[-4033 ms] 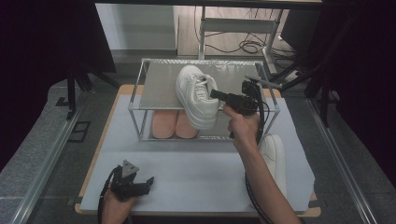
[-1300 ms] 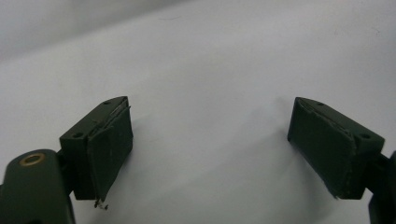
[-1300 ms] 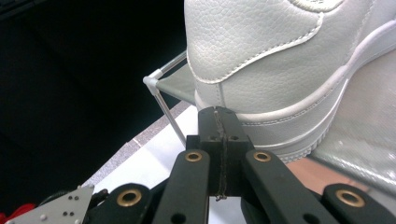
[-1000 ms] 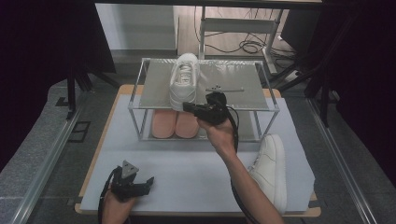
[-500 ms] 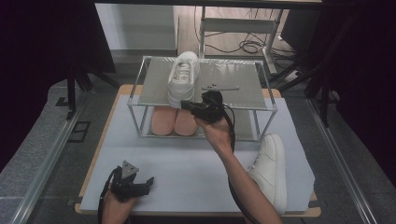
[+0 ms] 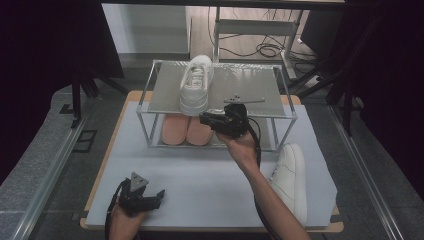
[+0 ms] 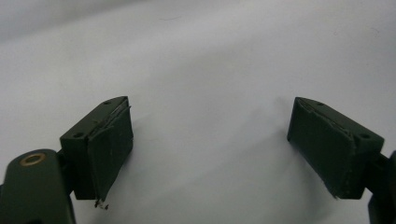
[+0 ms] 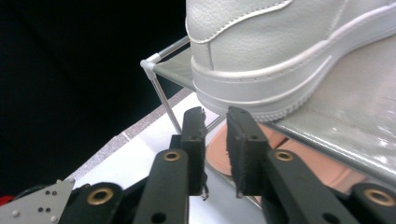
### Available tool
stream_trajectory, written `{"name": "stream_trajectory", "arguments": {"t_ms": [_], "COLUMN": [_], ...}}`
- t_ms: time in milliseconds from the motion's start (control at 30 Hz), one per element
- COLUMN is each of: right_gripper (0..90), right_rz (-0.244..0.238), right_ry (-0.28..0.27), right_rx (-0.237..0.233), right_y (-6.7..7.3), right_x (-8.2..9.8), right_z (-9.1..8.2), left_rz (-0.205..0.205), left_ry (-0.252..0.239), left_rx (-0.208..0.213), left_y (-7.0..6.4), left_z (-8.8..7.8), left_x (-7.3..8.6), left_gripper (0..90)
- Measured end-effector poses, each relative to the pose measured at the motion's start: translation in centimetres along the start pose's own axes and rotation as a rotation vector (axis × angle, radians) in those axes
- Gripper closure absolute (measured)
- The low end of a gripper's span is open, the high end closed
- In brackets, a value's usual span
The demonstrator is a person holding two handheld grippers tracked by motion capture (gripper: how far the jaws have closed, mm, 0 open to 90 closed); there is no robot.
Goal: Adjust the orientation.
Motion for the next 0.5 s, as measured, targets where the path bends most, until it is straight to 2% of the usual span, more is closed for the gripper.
{"name": "stream_trajectory", "arguments": {"t_ms": [167,300,500], "right_gripper": [63.5,54.8,46.1], "right_rz": [-0.037,-0.053,-0.117], "right_ry": [0.012,0.015,0.037], "right_rx": [0.028,0.030,0.060], "right_y": [0.1,0.2,0.3], "right_x": [0.5,1.0,1.8], "right_z": [-0.8,-1.4,-2.2], "left_rz": [0.000,0.000,0.000], "left_ry": [-0.001,-0.001,-0.001], "left_rx": [-0.001,-0.001,-0.001], "left_y": [0.0,0.0,0.0], "left_z": [0.0,0.0,0.0], "left_x": [0.0,0.0,0.0], "left_gripper": [14.3,14.3,14.3]}}
Point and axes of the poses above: each handheld gripper's, and its own axes: z roughly forward along the jaws, x roughly out of its underside, y roughly to its left, the point moved 6 cm from there along z, roughly forward along the jaws, and after that the axes turned 10 degrees about y, right-handed, at the moved point
